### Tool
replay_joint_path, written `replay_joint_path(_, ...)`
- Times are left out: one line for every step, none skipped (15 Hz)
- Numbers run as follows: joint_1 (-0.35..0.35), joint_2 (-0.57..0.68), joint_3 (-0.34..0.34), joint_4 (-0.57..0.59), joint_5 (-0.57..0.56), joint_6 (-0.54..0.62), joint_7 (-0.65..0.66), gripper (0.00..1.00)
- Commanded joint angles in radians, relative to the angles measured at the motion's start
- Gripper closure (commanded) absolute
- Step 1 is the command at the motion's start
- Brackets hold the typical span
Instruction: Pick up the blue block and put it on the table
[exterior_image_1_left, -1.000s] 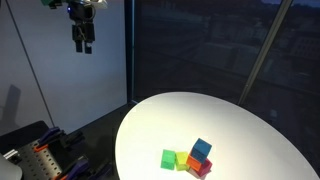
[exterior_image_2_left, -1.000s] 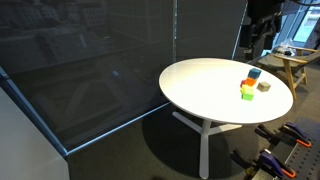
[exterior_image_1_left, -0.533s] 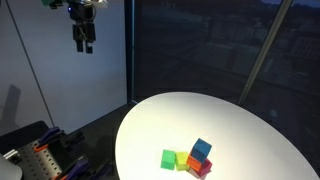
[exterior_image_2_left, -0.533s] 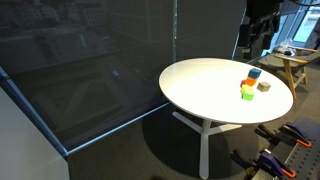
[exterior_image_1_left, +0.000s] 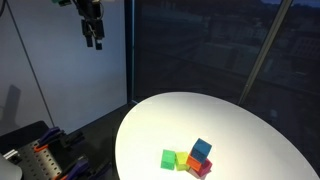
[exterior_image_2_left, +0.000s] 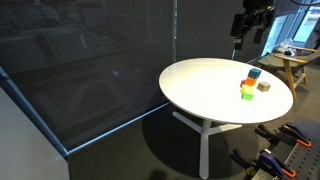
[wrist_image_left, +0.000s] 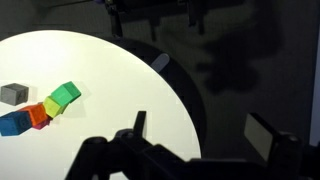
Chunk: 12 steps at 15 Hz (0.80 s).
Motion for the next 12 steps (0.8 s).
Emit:
replay_joint_path(-0.002, 0.029, -0.044, 0.049, 0.043, 0.039, -0.028, 0.0)
replay_joint_path(-0.005, 0.034, -0.056, 0.057, 0.054, 0.052, -0.033, 0.0)
replay_joint_path(-0.007, 0.039, -0.067, 0.065, 0.064, 0.065, -0.037, 0.0)
replay_joint_path(-0.011, 0.047, -0.08, 0.076, 0.073, 0.074, -0.042, 0.0)
replay_joint_path(-0.015, 0.056, -0.09, 0.086, 0.08, 0.082, -0.043, 0.0)
replay_joint_path(-0.02, 0.064, -0.101, 0.094, 0.086, 0.093, -0.047, 0.0)
replay_joint_path(-0.026, 0.074, -0.111, 0.104, 0.091, 0.097, -0.048, 0.0)
replay_joint_path(-0.032, 0.085, -0.119, 0.116, 0.089, 0.099, -0.045, 0.0)
replay_joint_path(-0.038, 0.095, -0.127, 0.125, 0.088, 0.103, -0.043, 0.0)
replay_joint_path(-0.044, 0.107, -0.135, 0.137, 0.085, 0.102, -0.042, 0.0)
replay_joint_path(-0.05, 0.117, -0.141, 0.146, 0.082, 0.102, -0.038, 0.0)
replay_joint_path(-0.058, 0.128, -0.148, 0.158, 0.078, 0.101, -0.037, 0.0)
